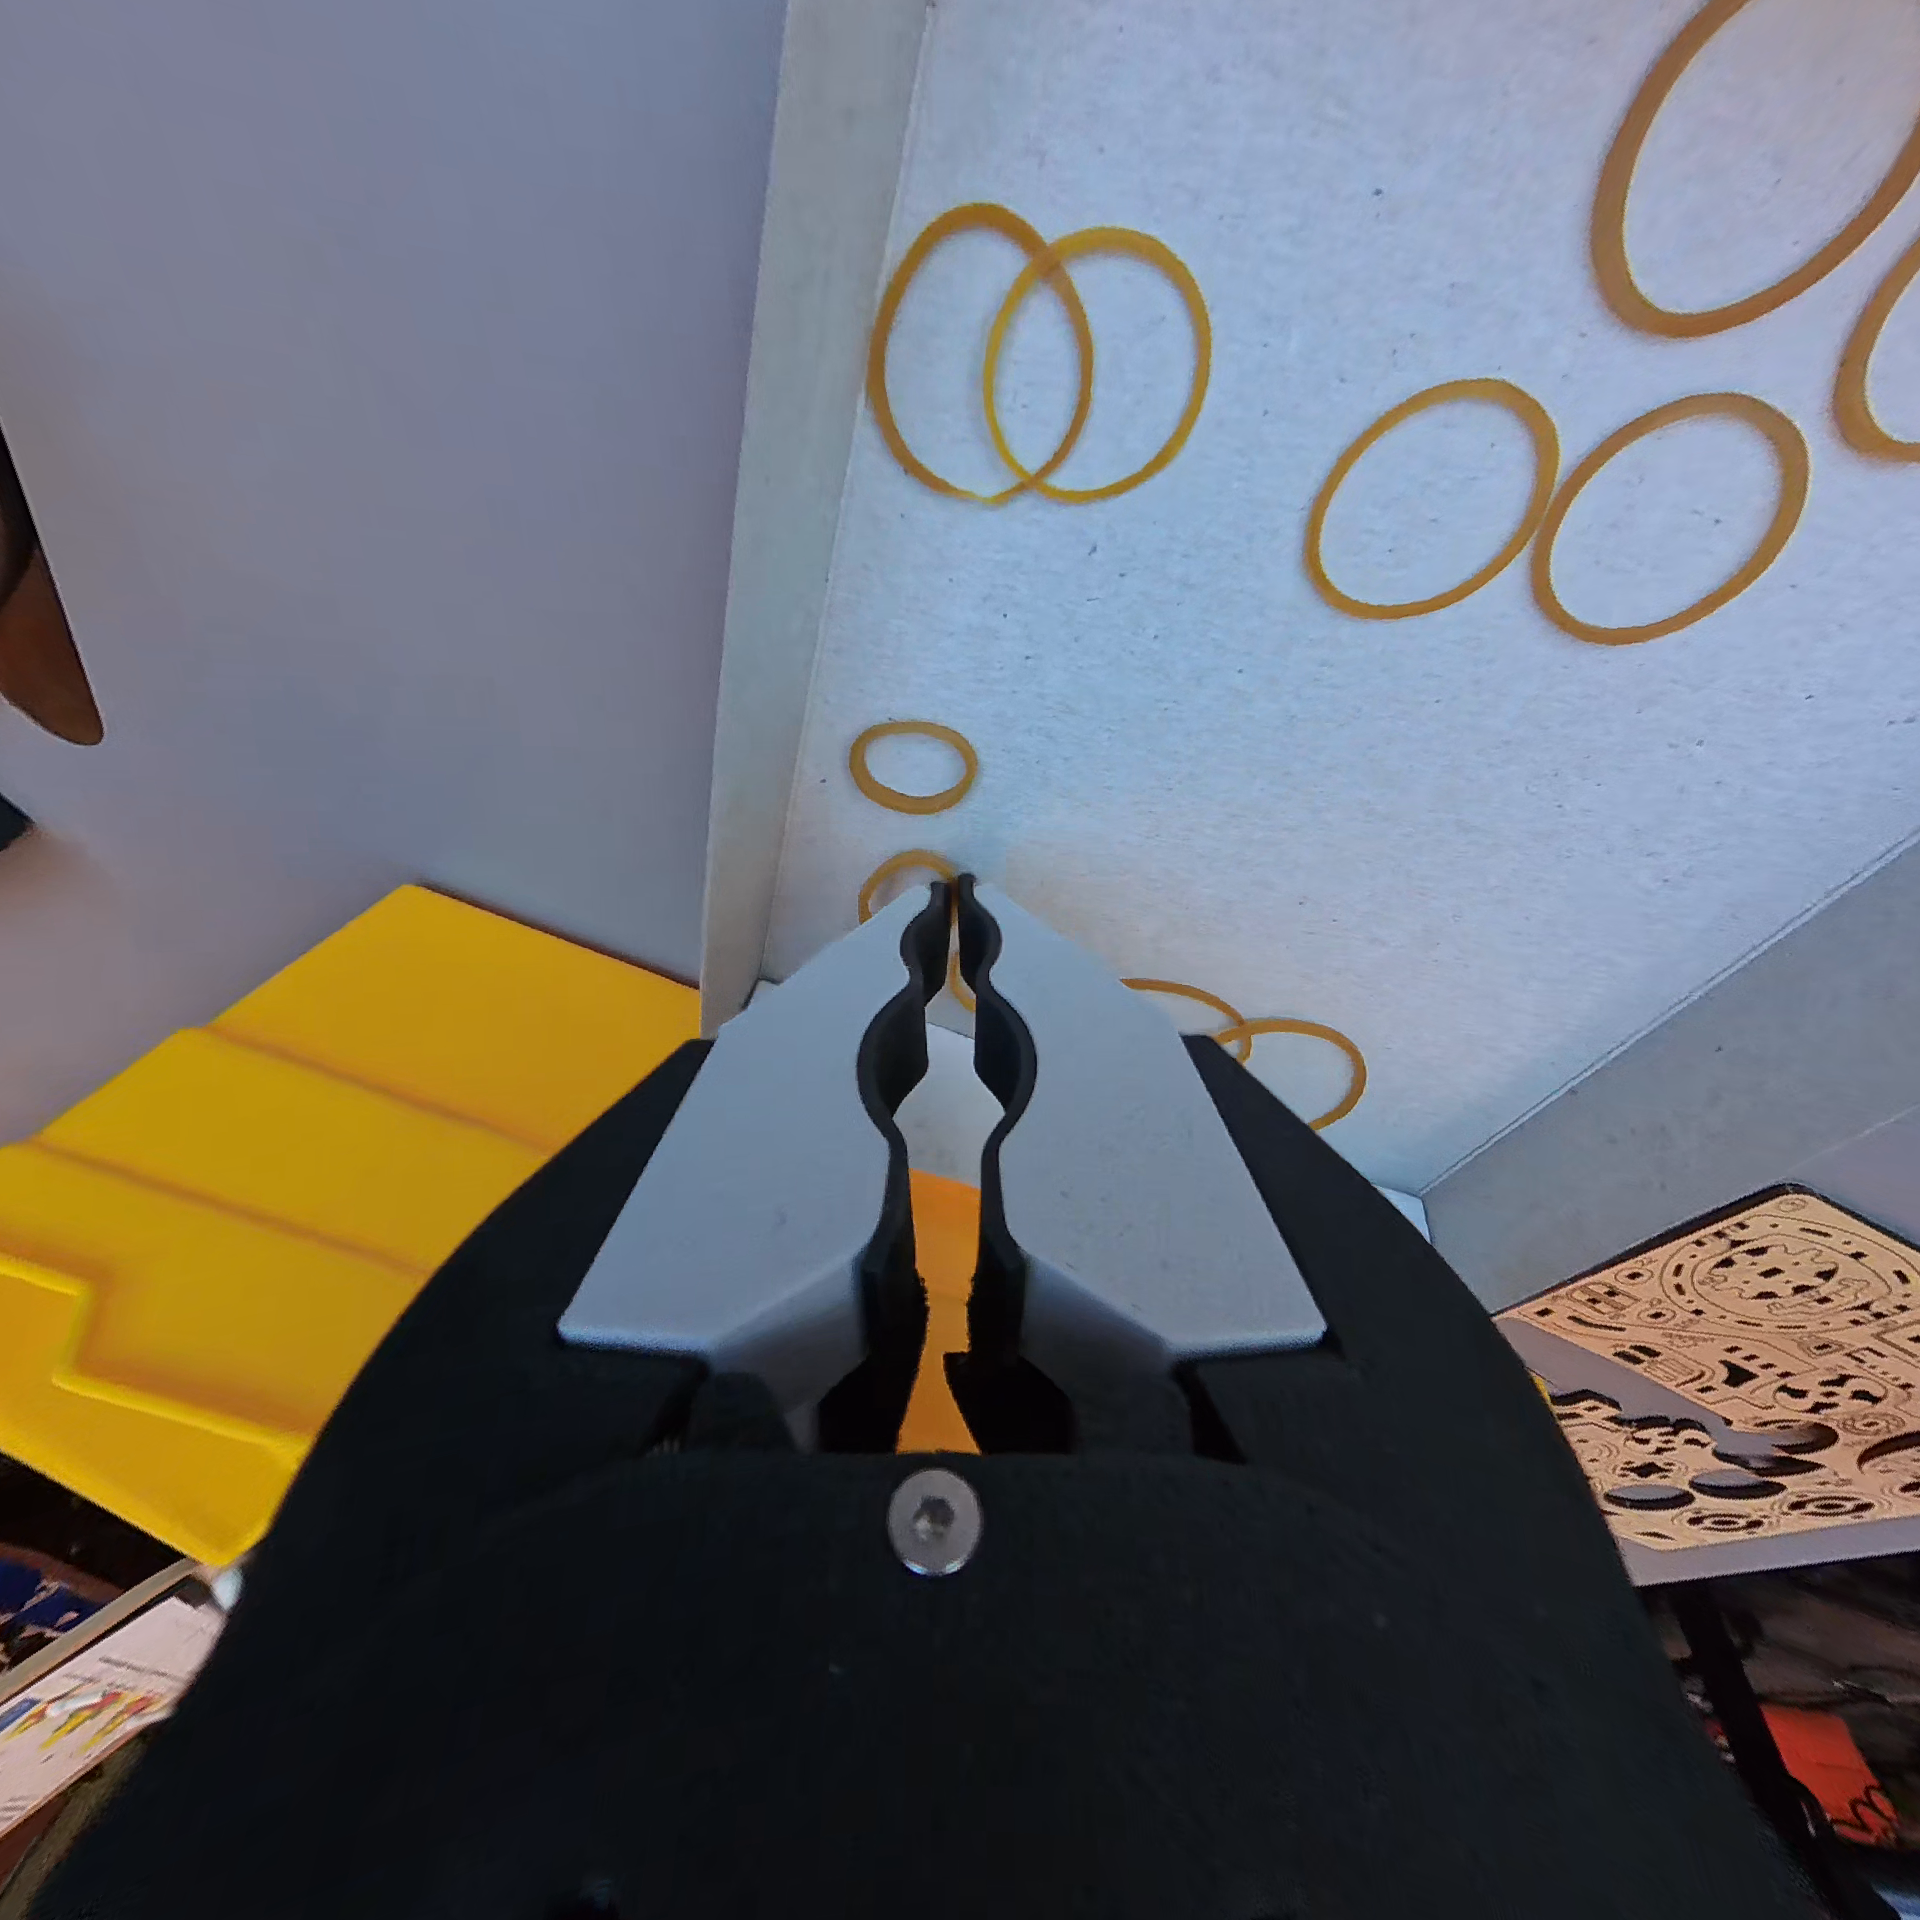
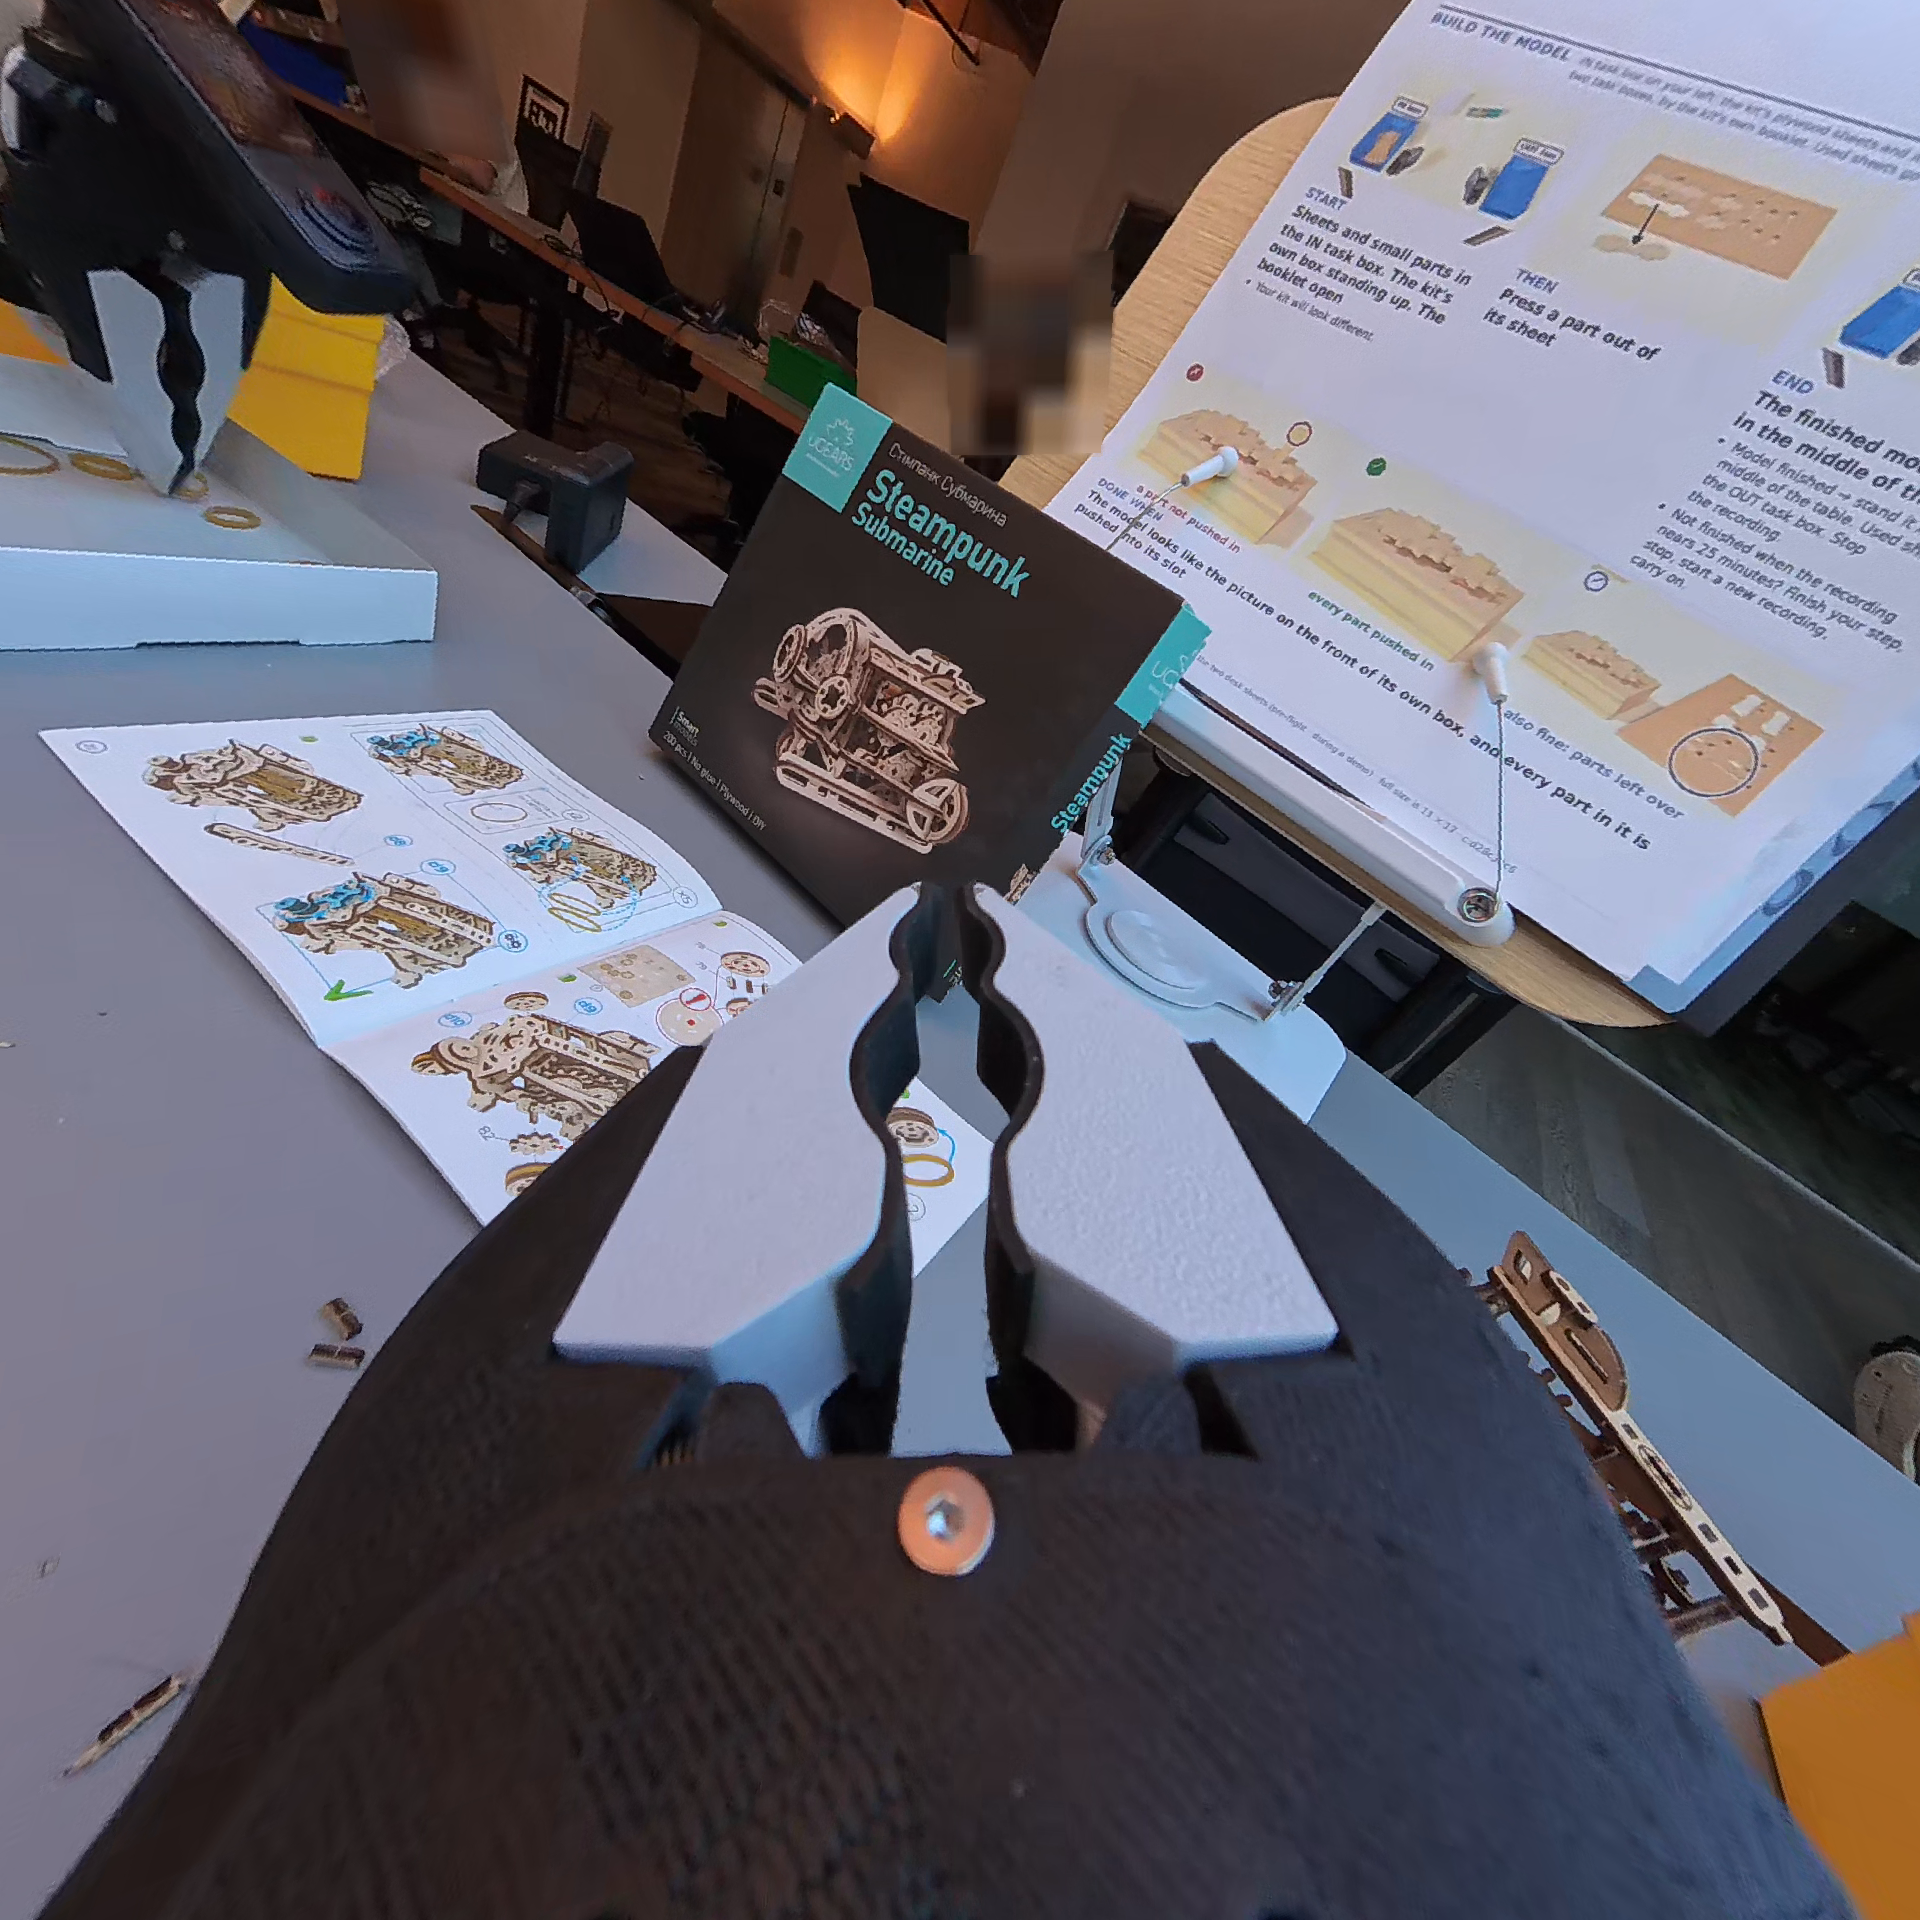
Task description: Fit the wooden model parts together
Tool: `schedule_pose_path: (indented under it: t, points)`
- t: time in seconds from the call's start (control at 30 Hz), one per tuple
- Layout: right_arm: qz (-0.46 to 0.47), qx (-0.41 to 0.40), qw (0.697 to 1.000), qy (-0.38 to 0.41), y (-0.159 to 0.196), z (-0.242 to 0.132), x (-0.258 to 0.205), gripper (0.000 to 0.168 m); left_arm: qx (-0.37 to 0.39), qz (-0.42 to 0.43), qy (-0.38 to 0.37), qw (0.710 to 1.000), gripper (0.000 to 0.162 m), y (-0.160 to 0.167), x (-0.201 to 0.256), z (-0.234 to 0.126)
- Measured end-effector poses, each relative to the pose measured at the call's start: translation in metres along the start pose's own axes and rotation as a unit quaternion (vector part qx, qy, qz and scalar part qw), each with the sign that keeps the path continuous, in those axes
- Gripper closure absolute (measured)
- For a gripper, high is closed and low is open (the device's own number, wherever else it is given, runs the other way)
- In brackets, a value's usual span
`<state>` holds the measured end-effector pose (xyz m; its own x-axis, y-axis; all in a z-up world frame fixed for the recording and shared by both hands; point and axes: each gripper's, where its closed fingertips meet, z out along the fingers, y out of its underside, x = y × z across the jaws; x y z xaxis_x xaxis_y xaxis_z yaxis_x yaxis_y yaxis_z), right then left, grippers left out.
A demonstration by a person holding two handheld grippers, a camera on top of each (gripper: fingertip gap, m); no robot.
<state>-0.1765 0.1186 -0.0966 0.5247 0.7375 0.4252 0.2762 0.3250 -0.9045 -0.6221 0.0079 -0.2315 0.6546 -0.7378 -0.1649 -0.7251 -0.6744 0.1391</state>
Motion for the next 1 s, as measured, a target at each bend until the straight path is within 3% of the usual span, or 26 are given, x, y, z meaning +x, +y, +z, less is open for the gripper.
schedule_pose_path:
  t: [0.1, 0.2, 0.27, 0.33, 0.43, 0.53, 0.6, 0.7, 0.77, 0.9, 1.0]
  points:
    - [-0.002, 0.006, 1.0, -0.006, -0.004, 0.0, -0.003, 0.166, 0.068, -0.012, -0.011, 0.998, 0.162, -0.012, 0.008, -0.024]
    - [-0.018, 0.026, 0.999, -0.032, -0.016, 0.001, -0.018, 0.163, 0.256, -0.04, 0.01, 0.966, 0.162, -0.051, 0.037, -0.085]
    - [-0.036, 0.051, 0.995, -0.08, -0.034, -0.001, -0.045, 0.157, 0.412, -0.044, 0.065, 0.908, 0.162, -0.083, 0.082, -0.141]
    - [-0.025, 0.082, 0.983, -0.163, -0.059, -0.007, -0.09, 0.154, 0.544, -0.011, 0.143, 0.826, 0.162, -0.106, 0.145, -0.192]
    - [0.044, 0.141, 0.932, -0.332, -0.103, -0.033, -0.166, 0.154, 0.657, 0.048, 0.229, 0.716, 0.162, -0.117, 0.229, -0.237]
    - [0.129, 0.157, 0.89, -0.408, -0.133, -0.047, -0.191, 0.154, 0.7, 0.077, 0.297, 0.644, 0.162, -0.117, 0.275, -0.254]
    - [0.176, 0.156, 0.87, -0.434, -0.143, -0.047, -0.193, 0.155, 0.707, 0.09, 0.336, 0.616, 0.162, -0.115, 0.29, -0.257]
    - [0.241, 0.127, 0.816, -0.51, -0.148, -0.051, -0.208, 0.155, 0.699, 0.1, 0.361, 0.609, 0.162, -0.119, 0.3, -0.251]
    - [0.286, 0.104, 0.763, -0.57, -0.148, -0.056, -0.218, 0.153, 0.701, 0.105, 0.381, 0.594, 0.162, -0.119, 0.303, -0.254]
    - [0.376, 0.106, 0.702, -0.596, -0.148, -0.052, -0.213, 0.15, 0.705, 0.115, 0.402, 0.572, 0.162, -0.117, 0.308, -0.259]
    - [0.392, 0.083, 0.669, -0.626, -0.147, -0.055, -0.221, 0.151, 0.705, 0.123, 0.417, 0.56, 0.162, -0.117, 0.313, -0.261]
